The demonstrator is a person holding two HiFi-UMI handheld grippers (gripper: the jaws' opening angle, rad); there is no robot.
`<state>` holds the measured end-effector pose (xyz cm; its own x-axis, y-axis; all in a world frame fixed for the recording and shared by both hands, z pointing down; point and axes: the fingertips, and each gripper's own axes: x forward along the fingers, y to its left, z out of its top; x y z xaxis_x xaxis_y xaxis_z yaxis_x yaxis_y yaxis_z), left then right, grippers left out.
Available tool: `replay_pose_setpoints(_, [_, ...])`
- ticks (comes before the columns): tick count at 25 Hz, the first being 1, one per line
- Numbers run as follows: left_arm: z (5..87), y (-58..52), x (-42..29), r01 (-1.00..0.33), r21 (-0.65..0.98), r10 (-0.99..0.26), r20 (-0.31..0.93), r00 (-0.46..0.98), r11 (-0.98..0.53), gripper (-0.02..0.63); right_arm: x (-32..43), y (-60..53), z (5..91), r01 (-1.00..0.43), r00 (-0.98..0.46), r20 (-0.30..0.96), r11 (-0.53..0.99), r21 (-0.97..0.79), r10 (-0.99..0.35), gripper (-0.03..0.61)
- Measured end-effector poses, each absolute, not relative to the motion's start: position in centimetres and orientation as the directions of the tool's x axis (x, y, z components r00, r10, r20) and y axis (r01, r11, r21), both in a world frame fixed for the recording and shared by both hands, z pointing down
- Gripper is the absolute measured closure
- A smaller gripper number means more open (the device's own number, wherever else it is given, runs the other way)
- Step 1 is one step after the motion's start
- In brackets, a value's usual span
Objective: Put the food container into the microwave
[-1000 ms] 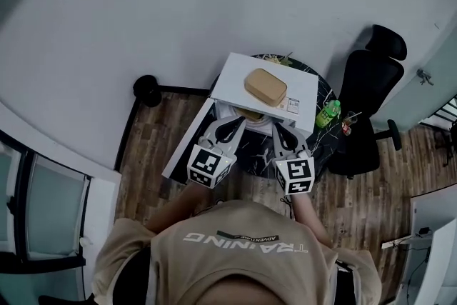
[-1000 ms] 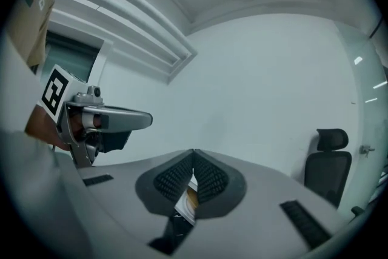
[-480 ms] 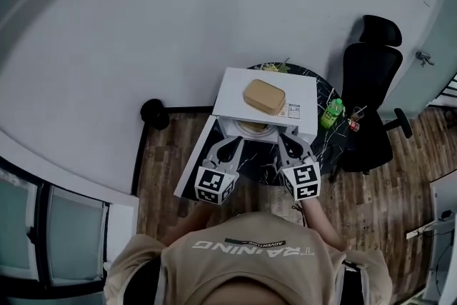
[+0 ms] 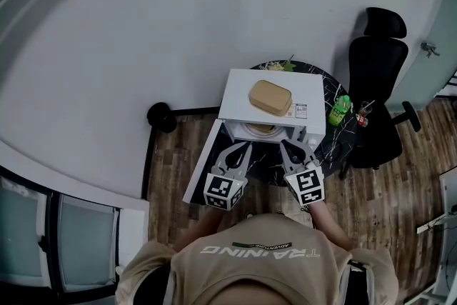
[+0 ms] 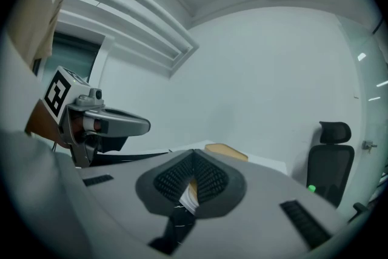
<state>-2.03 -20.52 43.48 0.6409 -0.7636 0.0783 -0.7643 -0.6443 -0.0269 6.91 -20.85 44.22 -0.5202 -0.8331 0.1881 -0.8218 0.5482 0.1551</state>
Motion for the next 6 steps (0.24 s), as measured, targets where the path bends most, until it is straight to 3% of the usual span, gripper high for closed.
replay_pose_setpoints(6, [43.74, -21.50, -1.65, -0.760, -0.014, -0.759, 0.071, 0.648, -0.650, 0.611, 7.09, -21.82, 44.02, -0.821, -0.527, 0.165, 0.550, 0.153, -0.834, 0.569])
